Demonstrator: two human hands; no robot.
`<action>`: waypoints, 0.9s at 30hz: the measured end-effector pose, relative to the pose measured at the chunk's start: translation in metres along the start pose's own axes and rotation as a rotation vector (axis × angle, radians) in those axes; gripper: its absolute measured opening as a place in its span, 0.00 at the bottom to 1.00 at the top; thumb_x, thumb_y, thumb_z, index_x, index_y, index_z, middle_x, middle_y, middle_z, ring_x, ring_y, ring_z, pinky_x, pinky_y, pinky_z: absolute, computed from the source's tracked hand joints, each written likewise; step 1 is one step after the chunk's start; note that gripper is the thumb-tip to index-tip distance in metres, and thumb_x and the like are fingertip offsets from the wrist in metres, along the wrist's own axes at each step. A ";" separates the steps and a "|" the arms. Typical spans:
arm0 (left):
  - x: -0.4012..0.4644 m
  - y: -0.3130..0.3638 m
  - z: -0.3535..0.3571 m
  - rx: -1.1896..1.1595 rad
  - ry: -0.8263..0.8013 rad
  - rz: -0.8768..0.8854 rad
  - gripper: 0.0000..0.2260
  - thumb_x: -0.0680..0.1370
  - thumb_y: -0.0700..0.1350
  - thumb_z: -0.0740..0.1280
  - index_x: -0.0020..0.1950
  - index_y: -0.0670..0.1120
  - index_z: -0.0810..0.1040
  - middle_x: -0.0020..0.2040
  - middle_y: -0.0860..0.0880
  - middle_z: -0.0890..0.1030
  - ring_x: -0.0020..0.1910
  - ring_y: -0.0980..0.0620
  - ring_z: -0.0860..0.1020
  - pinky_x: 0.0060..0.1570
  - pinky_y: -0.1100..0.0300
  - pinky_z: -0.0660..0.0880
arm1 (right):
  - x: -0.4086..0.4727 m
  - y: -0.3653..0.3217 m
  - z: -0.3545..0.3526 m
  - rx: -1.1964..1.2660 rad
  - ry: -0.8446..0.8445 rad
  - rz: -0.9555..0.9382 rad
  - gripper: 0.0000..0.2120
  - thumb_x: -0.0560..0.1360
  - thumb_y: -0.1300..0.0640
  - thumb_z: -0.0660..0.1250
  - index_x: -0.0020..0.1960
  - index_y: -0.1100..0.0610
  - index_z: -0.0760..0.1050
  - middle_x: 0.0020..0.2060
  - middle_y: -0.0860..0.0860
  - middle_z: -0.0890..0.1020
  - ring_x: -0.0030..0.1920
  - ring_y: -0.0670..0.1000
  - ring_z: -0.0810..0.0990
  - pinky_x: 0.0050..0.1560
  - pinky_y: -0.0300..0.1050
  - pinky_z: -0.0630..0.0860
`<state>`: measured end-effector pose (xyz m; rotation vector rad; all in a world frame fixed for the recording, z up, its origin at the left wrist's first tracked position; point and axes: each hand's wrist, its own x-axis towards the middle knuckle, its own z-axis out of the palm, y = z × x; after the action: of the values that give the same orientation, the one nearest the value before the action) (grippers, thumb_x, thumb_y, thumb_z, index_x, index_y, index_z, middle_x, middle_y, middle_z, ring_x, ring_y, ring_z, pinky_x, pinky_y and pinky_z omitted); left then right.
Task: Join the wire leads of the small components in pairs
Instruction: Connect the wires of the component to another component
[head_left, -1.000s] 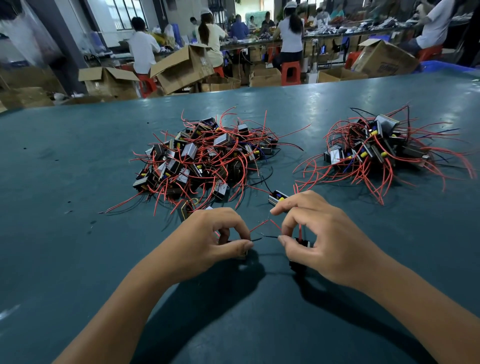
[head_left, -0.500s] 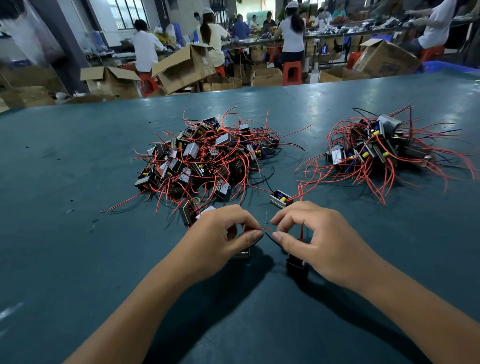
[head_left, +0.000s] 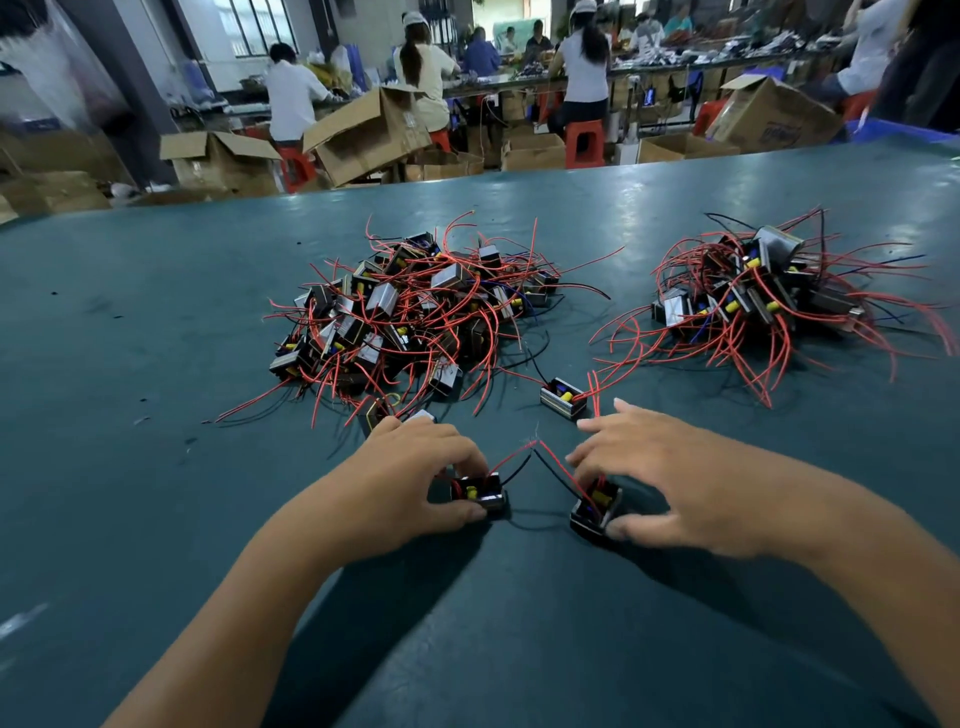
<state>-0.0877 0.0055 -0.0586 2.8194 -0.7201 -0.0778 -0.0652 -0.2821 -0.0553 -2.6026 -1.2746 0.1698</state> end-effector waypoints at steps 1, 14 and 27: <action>0.001 0.001 0.001 -0.007 0.002 -0.002 0.12 0.76 0.60 0.70 0.57 0.60 0.77 0.49 0.64 0.74 0.53 0.63 0.70 0.62 0.56 0.63 | 0.002 -0.001 0.002 -0.053 0.019 -0.005 0.15 0.76 0.43 0.67 0.61 0.45 0.74 0.61 0.39 0.75 0.74 0.39 0.58 0.76 0.38 0.37; 0.003 0.029 0.000 -1.026 0.199 -0.099 0.11 0.73 0.46 0.75 0.52 0.43 0.82 0.45 0.44 0.84 0.44 0.54 0.80 0.49 0.60 0.76 | 0.009 -0.028 0.006 0.621 0.561 0.245 0.10 0.72 0.42 0.72 0.45 0.49 0.79 0.36 0.45 0.83 0.36 0.44 0.79 0.37 0.35 0.73; 0.005 0.036 0.005 -1.177 0.268 -0.138 0.15 0.70 0.46 0.76 0.52 0.38 0.81 0.42 0.46 0.82 0.40 0.54 0.78 0.43 0.64 0.74 | 0.013 -0.036 0.012 0.838 0.567 0.261 0.09 0.70 0.43 0.71 0.46 0.47 0.80 0.38 0.49 0.84 0.40 0.54 0.81 0.43 0.49 0.78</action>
<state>-0.1000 -0.0286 -0.0555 1.6899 -0.2503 -0.1000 -0.0872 -0.2486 -0.0573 -1.8631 -0.4958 -0.0036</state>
